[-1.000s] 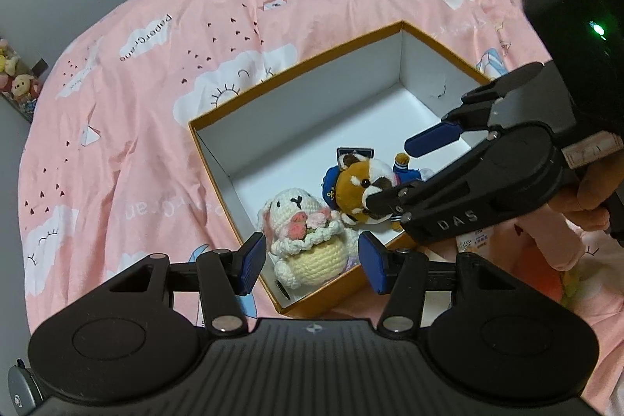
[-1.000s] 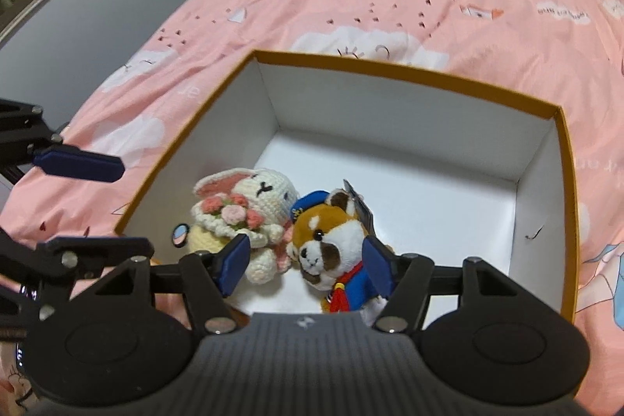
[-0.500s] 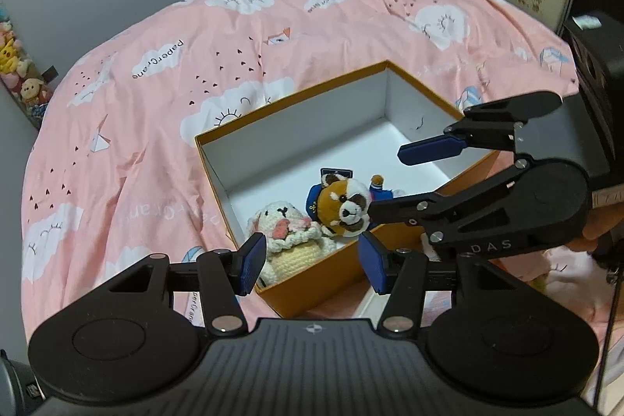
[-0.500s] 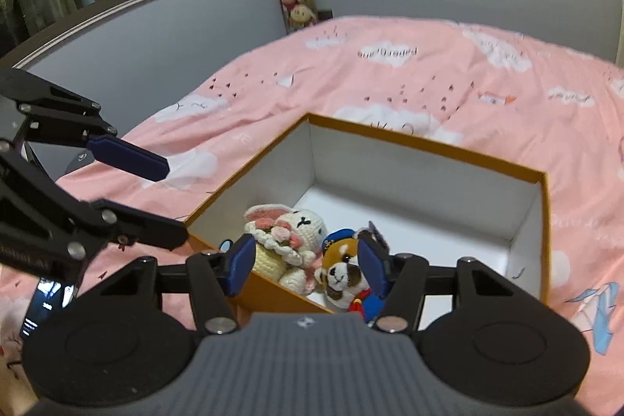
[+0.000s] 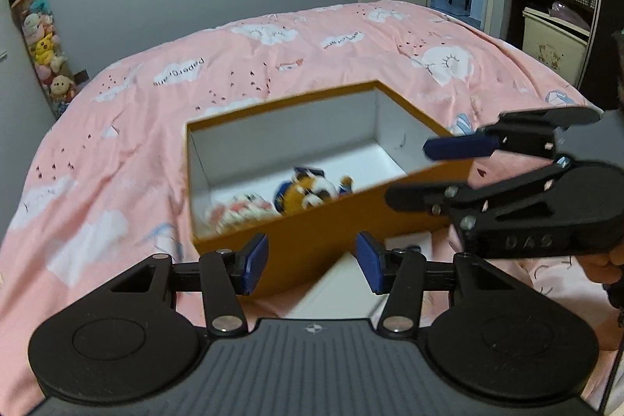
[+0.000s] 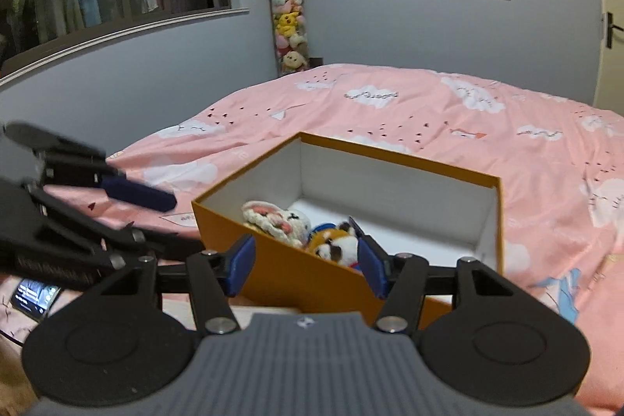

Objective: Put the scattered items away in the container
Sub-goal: 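Withdraw both tools from the box back toward the remaining items, then grasp the pink cloth item with the right tool while the left tool approaches the pink ball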

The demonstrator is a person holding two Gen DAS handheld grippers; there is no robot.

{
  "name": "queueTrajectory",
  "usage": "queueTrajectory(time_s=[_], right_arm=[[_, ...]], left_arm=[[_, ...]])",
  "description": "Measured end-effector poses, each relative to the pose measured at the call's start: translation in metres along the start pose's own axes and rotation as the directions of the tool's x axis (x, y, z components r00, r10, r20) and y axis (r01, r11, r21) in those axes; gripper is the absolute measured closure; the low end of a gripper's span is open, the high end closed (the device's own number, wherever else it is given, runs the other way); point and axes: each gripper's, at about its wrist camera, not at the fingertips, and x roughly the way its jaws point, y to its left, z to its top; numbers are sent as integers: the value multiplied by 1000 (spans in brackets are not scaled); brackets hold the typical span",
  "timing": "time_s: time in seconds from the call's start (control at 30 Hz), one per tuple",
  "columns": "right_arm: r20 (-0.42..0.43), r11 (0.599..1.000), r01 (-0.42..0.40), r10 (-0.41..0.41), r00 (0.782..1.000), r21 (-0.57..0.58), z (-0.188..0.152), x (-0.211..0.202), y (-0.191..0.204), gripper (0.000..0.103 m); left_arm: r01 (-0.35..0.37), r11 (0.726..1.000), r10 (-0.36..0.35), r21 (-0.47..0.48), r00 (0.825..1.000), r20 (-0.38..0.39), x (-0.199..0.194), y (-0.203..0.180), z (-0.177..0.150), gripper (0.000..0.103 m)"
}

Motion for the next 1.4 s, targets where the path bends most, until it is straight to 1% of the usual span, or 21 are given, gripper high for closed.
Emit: queueTrajectory(time_s=[0.07, 0.13, 0.27, 0.43, 0.57, 0.73, 0.9, 0.97, 1.1, 1.2, 1.33, 1.4], right_arm=[[17, 1000, 23, -23, 1000, -4, -8, -9, 1, 42], [33, 999, 48, -48, 998, -17, -16, -16, 2, 42], [58, 996, 91, -89, 994, -25, -31, -31, 2, 42], [45, 990, 140, -139, 989, -7, -48, -46, -5, 42], [8, 985, 171, -171, 985, 14, -58, -54, -12, 42], [-60, 984, 168, -165, 985, 63, -74, -60, -18, 42], [-128, 987, 153, -146, 981, 45, -87, -62, -15, 42], [-154, 989, 141, -134, 979, 37, -93, -63, -10, 44], [-212, 990, 144, -138, 967, 10, -107, -61, -3, 47], [-221, 985, 171, -167, 961, -5, -113, -58, -3, 47], [-217, 973, 226, -232, 948, -56, -115, -48, -7, 47], [-226, 973, 220, -230, 947, -66, -116, -41, -11, 47]], left_arm=[[-2, 1000, 2, 17, 1000, 1, 2, -9, -8, 44], [6, 1000, -6, 15, 1000, 4, 2, -13, -16, 44], [28, 999, -27, -37, 1000, 16, 1, -9, -31, 44], [65, 994, -63, -82, 998, 28, -4, 5, -48, 47], [111, 991, -111, -80, 994, 11, -4, 6, -52, 47], [125, 990, -128, -64, 991, -33, -1, -1, -60, 47], [160, 987, -161, -21, 984, -75, 5, -16, -68, 47], [177, 984, -178, -16, 980, -91, 7, -22, -70, 47], [215, 977, -213, 4, 972, -100, 10, -34, -73, 47], [233, 972, -230, 16, 968, -100, 12, -42, -73, 47], [246, 969, -243, 16, 964, -109, 17, -49, -72, 47], [255, 967, -251, 17, 961, -112, 20, -51, -71, 47]])
